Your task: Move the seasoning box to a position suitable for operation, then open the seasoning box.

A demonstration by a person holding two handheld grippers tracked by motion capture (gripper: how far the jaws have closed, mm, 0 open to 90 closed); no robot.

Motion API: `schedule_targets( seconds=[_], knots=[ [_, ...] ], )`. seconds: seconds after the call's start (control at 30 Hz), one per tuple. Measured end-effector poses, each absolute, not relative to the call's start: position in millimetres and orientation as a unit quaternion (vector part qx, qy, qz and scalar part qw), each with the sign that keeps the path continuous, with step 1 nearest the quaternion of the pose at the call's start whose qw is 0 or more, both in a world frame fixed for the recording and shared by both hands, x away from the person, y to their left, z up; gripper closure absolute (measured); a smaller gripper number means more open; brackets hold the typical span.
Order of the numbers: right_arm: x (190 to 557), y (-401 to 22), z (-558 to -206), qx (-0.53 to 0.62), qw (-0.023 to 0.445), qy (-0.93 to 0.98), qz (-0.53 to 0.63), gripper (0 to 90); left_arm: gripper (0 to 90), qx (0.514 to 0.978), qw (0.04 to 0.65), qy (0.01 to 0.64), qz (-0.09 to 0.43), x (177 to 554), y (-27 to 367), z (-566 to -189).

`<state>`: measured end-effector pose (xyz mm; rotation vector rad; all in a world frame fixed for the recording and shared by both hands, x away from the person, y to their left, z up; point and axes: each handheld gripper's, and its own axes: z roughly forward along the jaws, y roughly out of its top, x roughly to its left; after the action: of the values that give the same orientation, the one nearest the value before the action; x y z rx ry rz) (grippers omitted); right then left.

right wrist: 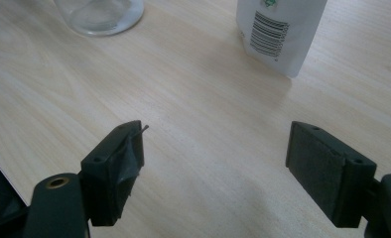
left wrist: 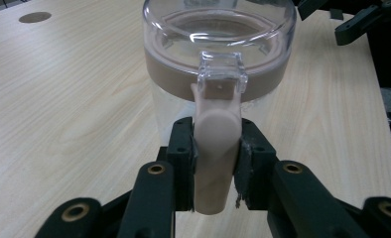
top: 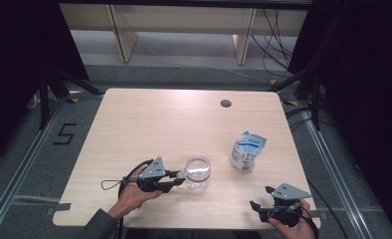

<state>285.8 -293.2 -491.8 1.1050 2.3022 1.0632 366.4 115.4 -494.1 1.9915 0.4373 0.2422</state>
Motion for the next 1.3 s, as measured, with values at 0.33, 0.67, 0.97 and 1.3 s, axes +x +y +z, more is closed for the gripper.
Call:
schedule_targets(
  seconds=[0.33,0.67,0.97,1.3],
  knots=[
    [284.1,-291.7,-491.2,0.398,0.179,0.817,0.377,23.5,66.3,0.823,0.511,0.222,0.108,363.5,117.1,-495.6],
    [288.4,-290.1,-491.2,0.386,0.183,0.821,0.378,23.3,29.7,0.795,0.528,0.290,0.078,351.0,124.5,-495.1],
    [287.3,-289.1,-491.4,0.395,0.176,0.816,0.385,23.1,31.0,0.759,0.557,0.329,0.067,338.7,132.3,-483.0],
    [291.4,-283.1,-490.6,0.373,0.174,0.823,0.393,25.0,69.6,0.726,0.593,0.332,0.107,336.3,139.2,-458.0]
  ],
)
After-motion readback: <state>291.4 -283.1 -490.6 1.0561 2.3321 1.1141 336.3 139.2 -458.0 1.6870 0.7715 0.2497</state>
